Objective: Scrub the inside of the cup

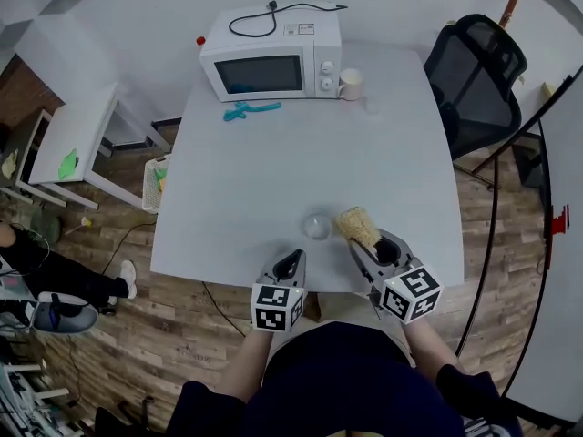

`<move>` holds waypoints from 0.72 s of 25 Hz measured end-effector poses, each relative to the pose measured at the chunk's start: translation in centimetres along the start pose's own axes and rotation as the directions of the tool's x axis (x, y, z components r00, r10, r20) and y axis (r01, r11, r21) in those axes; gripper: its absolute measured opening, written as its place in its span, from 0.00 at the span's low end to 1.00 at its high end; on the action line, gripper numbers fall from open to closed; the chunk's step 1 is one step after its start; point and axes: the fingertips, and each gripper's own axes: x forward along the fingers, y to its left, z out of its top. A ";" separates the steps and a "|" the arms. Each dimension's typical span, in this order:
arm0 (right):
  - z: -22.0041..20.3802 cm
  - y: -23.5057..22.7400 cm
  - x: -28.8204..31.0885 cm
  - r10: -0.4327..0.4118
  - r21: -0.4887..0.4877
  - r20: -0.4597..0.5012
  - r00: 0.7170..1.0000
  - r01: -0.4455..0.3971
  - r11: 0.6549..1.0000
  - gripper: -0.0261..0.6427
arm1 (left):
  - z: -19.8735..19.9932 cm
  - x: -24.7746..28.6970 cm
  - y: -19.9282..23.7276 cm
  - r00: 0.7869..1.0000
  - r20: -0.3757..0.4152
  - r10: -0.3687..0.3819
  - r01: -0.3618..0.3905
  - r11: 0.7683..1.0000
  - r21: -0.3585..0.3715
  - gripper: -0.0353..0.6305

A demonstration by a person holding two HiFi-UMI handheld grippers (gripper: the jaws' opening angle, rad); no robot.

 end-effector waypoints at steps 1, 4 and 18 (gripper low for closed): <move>0.0 -0.2 0.3 0.012 -0.004 -0.009 1.000 -0.012 1.000 0.30 | -0.2 0.4 -0.1 1.000 -0.003 -0.003 0.003 1.000 0.002 0.08; -0.2 -0.8 1.1 0.048 -0.010 -0.037 0.998 -0.048 0.999 0.30 | -0.9 1.3 -0.2 1.000 -0.002 0.008 -0.008 1.000 0.004 0.08; -1.1 -1.9 3.1 0.162 -0.013 -0.110 0.981 -0.164 0.986 0.30 | -3.8 7.3 -0.3 0.998 -0.052 0.040 -0.037 0.998 0.055 0.54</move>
